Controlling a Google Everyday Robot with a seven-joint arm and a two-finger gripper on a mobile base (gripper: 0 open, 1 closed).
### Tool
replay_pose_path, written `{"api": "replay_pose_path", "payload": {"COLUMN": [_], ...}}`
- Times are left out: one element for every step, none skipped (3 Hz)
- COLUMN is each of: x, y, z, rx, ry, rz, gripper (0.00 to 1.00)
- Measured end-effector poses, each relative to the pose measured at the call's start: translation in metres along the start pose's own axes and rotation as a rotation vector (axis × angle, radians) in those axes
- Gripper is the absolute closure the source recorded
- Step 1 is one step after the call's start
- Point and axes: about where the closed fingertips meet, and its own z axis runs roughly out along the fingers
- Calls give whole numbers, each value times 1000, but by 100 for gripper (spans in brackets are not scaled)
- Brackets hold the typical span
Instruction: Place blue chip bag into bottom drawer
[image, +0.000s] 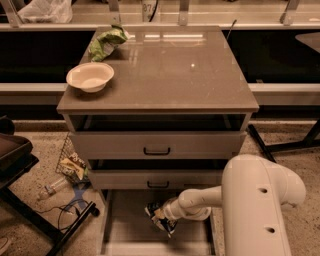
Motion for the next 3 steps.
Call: {"api": "replay_pose_path", "payload": {"x": [-1, 0, 1], "y": [3, 4, 5], "z": [3, 3, 4], "rx": [-3, -4, -6], "ry": [4, 5, 6], "rz": [-6, -5, -5], "gripper": [46, 23, 1]}}
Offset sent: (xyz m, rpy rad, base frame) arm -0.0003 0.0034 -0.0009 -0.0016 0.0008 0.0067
